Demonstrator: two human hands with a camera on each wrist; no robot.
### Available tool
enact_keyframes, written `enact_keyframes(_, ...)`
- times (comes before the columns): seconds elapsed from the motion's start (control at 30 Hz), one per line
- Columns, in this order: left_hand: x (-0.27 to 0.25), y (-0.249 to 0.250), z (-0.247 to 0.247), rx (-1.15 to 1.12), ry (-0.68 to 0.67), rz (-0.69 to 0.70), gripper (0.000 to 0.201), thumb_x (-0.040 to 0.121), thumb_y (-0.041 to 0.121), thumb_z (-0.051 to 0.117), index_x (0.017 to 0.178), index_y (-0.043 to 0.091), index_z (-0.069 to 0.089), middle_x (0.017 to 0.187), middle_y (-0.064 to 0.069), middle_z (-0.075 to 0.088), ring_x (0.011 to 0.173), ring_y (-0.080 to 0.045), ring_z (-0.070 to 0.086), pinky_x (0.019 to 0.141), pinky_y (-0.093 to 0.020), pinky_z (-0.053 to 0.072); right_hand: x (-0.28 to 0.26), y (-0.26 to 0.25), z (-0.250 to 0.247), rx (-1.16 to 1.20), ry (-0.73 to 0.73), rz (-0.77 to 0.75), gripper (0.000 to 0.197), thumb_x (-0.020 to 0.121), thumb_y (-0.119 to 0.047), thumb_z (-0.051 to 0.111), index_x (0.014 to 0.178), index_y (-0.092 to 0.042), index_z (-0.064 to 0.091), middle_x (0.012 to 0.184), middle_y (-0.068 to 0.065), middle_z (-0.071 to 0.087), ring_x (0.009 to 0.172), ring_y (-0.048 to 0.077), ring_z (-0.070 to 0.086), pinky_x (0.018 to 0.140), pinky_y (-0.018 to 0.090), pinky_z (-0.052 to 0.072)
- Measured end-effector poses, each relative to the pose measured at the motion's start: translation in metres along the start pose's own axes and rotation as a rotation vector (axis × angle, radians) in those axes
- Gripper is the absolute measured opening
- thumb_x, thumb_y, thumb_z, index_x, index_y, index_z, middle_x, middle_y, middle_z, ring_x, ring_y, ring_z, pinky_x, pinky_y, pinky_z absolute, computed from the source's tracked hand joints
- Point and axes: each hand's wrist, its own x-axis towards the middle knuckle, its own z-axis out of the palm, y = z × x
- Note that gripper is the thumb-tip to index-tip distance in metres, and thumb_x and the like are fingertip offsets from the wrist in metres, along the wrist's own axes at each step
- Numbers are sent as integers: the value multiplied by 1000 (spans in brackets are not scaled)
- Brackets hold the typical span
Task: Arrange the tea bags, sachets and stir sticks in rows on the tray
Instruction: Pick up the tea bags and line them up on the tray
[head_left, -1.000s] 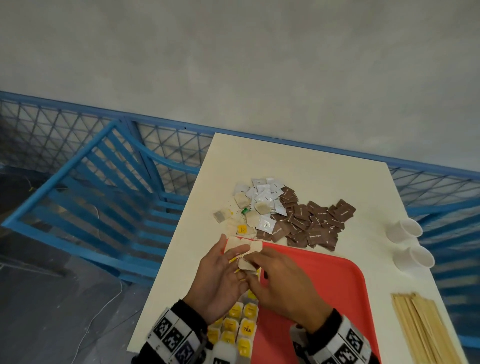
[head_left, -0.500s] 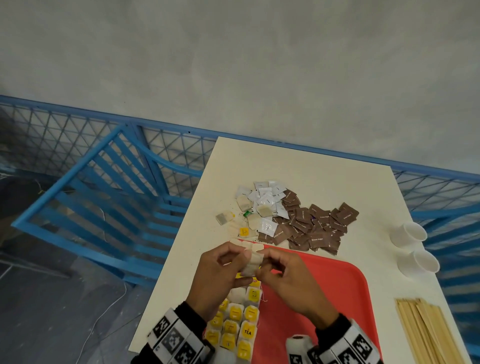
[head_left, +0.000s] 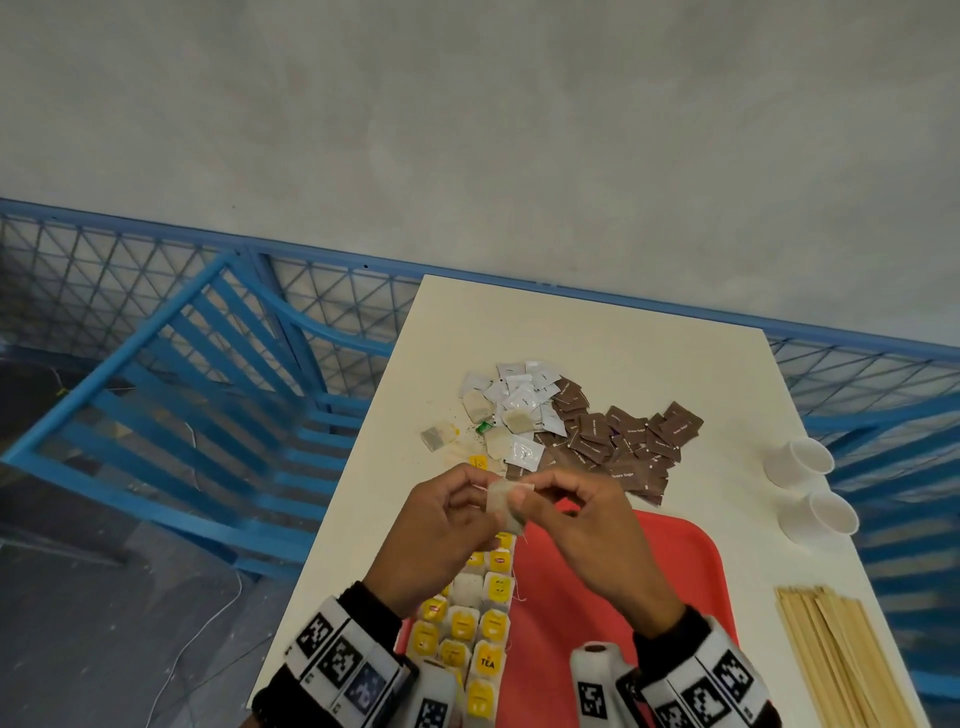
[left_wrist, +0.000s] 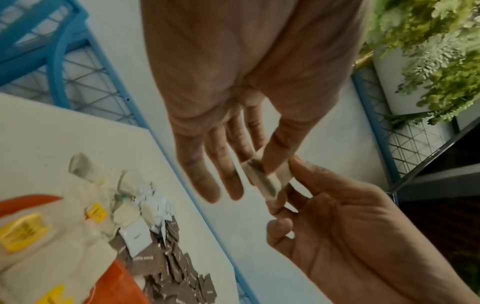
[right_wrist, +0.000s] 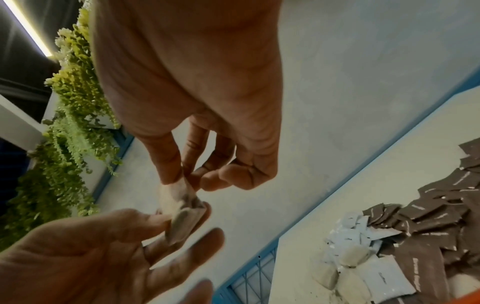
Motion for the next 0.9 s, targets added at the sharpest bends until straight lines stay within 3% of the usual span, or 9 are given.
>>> enact_keyframes(0.13, 8, 14, -1, 84, -32, 117, 11, 91, 13, 71, 102, 9, 70, 96, -8, 76, 95, -27, 72, 87, -36, 56, 8, -16, -6, 39, 24, -40, 9, 86, -23, 73, 89, -16, 77, 83, 1, 75, 78, 21, 66, 74, 27, 50)
enact_keyframes(0.23, 16, 15, -2, 1, 55, 86, 26, 86, 28, 75, 96, 4, 70, 93, -18, 75, 95, -40, 69, 87, -51, 56, 15, -14, -8, 84, 49, -21, 8, 85, -22, 75, 90, -15, 75, 83, 2, 73, 73, 9, 62, 68, 21, 50)
enact_keyframes(0.37, 20, -1, -2, -91, 117, -19, 26, 85, 24, 77, 95, 1, 69, 98, -27, 71, 99, -43, 67, 87, -49, 56, 16, 1, -1, 19, 24, 1, 12, 86, -20, 75, 83, -9, 72, 74, 13, 65, 64, 7, 52, 61, 18, 42)
enact_keyframes(0.43, 17, -15, -5, -65, 146, -71, 17, 87, 20, 74, 95, 5, 71, 96, -23, 73, 94, -36, 70, 83, -42, 55, 17, 18, 4, 51, 21, 80, 13, 89, -15, 72, 83, -3, 70, 67, 8, 62, 57, 4, 51, 56, 15, 41)
enact_keyframes(0.5, 14, -34, -12, 82, 162, -103, 6, 88, 20, 73, 93, 15, 74, 90, -9, 76, 90, -24, 72, 81, -34, 55, 22, 49, 7, 68, 48, 208, 15, 91, -10, 69, 82, 2, 68, 63, 3, 62, 53, 4, 51, 53, 15, 41)
enact_keyframes(0.57, 4, -57, -23, 324, 133, -120, 4, 89, 21, 73, 86, 22, 74, 82, 3, 75, 80, -9, 70, 75, -23, 55, 27, 93, 11, -25, 59, 340, 22, 91, -10, 68, 71, -2, 66, 58, 2, 58, 54, 9, 48, 53, 21, 39)
enact_keyframes(0.63, -9, -76, -31, 460, 96, -157, 13, 91, 19, 70, 78, 23, 72, 72, 6, 73, 67, -2, 65, 67, -17, 49, 27, 135, 16, -102, 63, 479, 29, 91, -11, 68, 62, -11, 63, 56, -2, 56, 57, 12, 46, 54, 22, 38)
enact_keyframes(0.8, -38, -106, -52, 394, 134, -316, 20, 95, 23, 65, 78, 12, 70, 72, -6, 72, 66, -20, 67, 69, -34, 54, 30, 174, 32, -115, 93, 603, 28, 89, -11, 70, 62, -12, 64, 53, -7, 58, 52, 8, 48, 50, 16, 40)
enact_keyframes(0.9, -39, -111, -59, 413, 145, -341, 20, 95, 24, 64, 80, 12, 70, 75, -5, 73, 73, -22, 69, 72, -35, 55, 36, 177, 42, -138, 152, 627, 23, 85, -14, 75, 63, -13, 66, 62, -5, 67, 58, 9, 57, 58, 29, 51)
